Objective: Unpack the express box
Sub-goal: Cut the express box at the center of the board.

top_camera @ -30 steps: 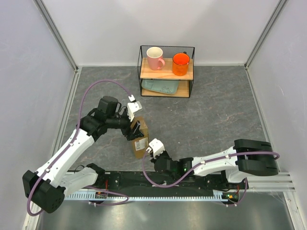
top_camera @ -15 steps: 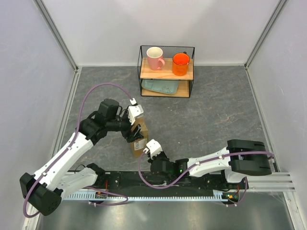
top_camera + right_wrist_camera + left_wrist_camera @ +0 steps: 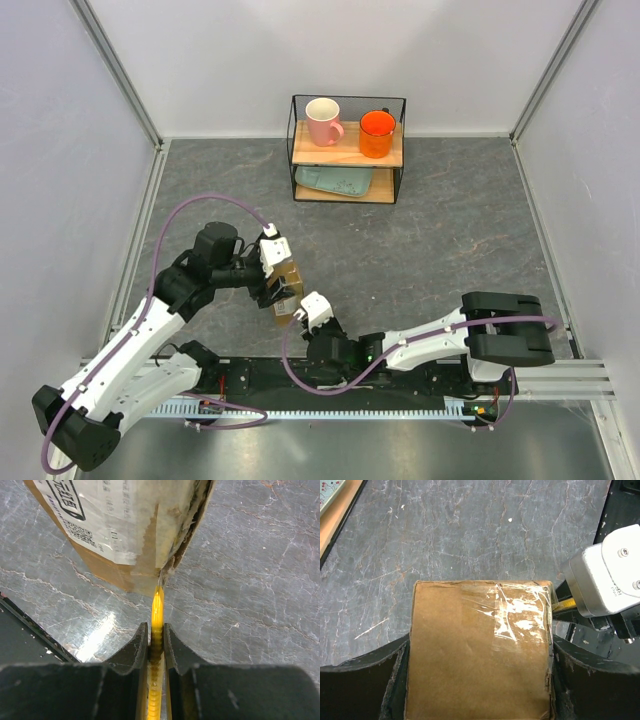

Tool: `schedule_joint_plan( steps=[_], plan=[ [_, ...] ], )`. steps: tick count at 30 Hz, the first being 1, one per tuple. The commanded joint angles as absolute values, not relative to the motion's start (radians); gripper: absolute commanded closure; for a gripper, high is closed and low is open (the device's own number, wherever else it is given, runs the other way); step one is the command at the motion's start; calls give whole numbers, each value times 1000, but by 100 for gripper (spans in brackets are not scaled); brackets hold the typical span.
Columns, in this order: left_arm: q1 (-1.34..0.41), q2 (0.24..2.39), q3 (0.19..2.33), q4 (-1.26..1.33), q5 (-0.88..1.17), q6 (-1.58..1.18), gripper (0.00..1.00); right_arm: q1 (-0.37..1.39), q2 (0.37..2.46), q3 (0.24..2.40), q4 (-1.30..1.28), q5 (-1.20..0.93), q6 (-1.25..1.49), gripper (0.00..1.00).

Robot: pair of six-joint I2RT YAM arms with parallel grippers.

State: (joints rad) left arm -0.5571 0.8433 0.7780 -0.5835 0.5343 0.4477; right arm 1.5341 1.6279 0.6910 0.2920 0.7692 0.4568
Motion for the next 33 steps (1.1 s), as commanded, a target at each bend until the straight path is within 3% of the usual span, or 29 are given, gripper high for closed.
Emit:
schedule_joint_plan(
  steps=[1,33],
  plan=[
    [-569,891,678,-704,468,558,78,1528,1730,718,314,609,555,100],
    [-568,913,670,-723,417,554,85,1603,1804,644,127,611,683,100]
  ],
)
